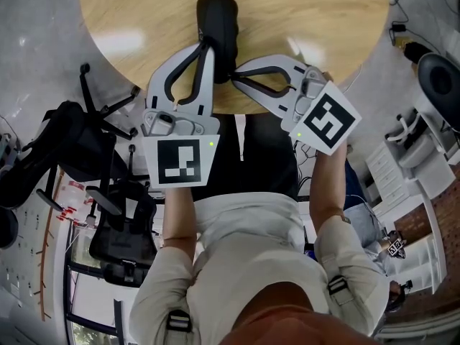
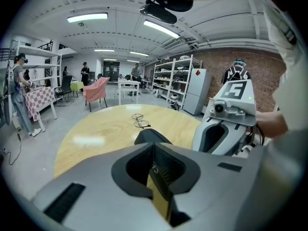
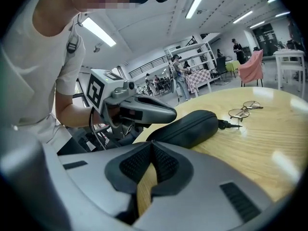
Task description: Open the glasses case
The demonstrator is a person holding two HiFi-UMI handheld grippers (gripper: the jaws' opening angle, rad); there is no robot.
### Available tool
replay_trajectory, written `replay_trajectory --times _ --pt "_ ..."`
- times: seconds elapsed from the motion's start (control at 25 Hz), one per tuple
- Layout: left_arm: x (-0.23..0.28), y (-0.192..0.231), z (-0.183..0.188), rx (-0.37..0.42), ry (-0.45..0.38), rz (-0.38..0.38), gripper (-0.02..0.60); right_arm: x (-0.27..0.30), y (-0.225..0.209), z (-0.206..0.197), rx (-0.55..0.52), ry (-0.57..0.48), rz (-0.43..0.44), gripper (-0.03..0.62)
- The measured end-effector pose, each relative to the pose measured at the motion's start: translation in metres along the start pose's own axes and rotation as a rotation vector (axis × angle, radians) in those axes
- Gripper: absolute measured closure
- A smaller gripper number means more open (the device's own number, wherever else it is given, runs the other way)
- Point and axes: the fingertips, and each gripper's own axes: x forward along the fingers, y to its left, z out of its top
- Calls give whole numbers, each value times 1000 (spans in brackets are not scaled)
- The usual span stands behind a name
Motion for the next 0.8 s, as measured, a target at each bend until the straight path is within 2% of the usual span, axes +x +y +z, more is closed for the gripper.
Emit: replay_trajectory --times 0.24,0.28,0.36,0.52,0.8 --pt "-26 6 -7 18 -8 1 550 5 -1 21 25 -30 -46 572" --pt "-32 7 -10 14 -9 -4 525 7 -3 26 31 -43 -56 572" --pt "-42 10 -15 -2 -6 -12 430 12 -6 40 55 -81 -75 572" --pt "-55 9 -19 -18 -24 -18 360 17 -11 63 96 -140 -98 572" --pt "-42 14 -29 7 -36 -18 253 32 -6 78 91 -111 -65 572"
